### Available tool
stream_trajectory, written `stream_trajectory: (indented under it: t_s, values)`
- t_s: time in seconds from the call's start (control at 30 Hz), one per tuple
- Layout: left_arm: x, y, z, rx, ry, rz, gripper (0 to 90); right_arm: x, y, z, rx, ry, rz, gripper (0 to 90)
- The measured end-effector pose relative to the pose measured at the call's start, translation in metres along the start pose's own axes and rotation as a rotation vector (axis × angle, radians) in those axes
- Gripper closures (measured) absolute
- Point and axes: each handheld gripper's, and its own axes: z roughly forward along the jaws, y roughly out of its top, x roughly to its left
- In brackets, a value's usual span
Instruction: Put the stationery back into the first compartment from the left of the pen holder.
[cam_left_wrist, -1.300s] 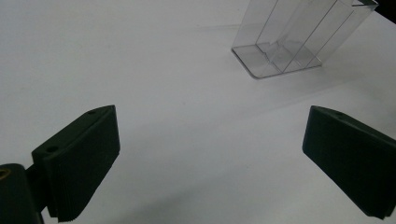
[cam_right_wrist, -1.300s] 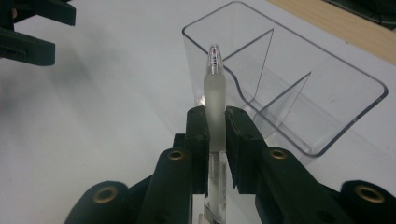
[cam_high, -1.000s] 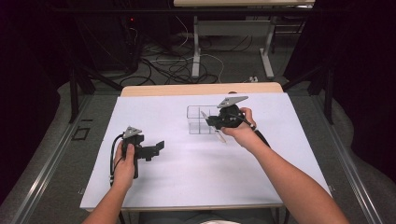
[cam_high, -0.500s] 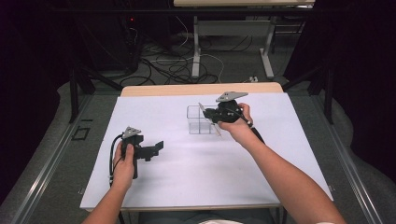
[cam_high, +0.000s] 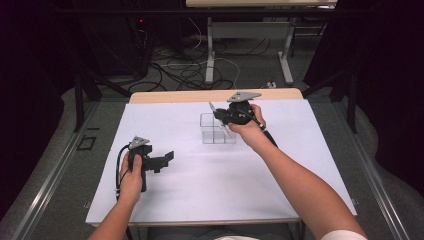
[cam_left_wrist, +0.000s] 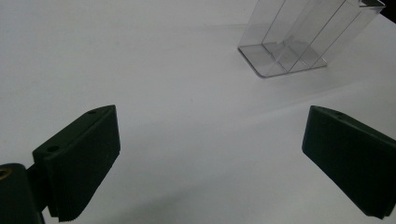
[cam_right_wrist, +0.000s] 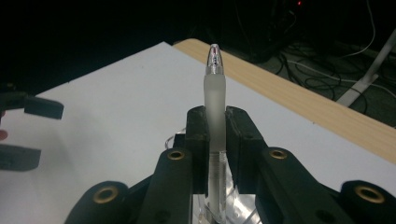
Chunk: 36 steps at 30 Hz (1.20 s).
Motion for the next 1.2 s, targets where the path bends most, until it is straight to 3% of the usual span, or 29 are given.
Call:
stream_trajectory:
  t_s: [0.23,0.4,0.57,0.73,0.93,1.0,1.13,1.2]
  values:
    - [0.001,0.001,-0.001,-0.013,-0.007,-0.016,4.2,0.003,0.007,0.006,-0.044,-0.013,-0.01,79.8]
    - [0.0,0.006,-0.004,-0.053,-0.021,-0.091,3.9,0.006,0.01,0.009,-0.067,-0.014,-0.022,79.8]
    - [-0.004,0.014,-0.009,-0.077,-0.031,-0.125,2.4,0.01,0.011,0.007,-0.095,0.006,-0.022,79.8]
    - [-0.013,0.022,-0.011,-0.09,-0.059,-0.104,3.0,0.016,0.011,0.003,-0.114,0.032,-0.034,79.8]
    - [-0.027,0.039,-0.011,-0.147,-0.116,-0.121,16.5,0.021,0.014,0.003,-0.175,0.063,-0.033,79.8]
    - [-0.033,0.045,-0.009,-0.136,-0.13,-0.079,21.4,0.023,0.014,0.003,-0.176,0.07,-0.03,79.8]
    - [-0.042,0.053,-0.002,-0.136,-0.171,-0.072,35.2,0.025,0.014,0.004,-0.186,0.075,-0.038,79.8]
    - [-0.046,0.057,0.001,-0.138,-0.193,-0.063,37.6,0.026,0.013,0.004,-0.181,0.075,-0.032,79.8]
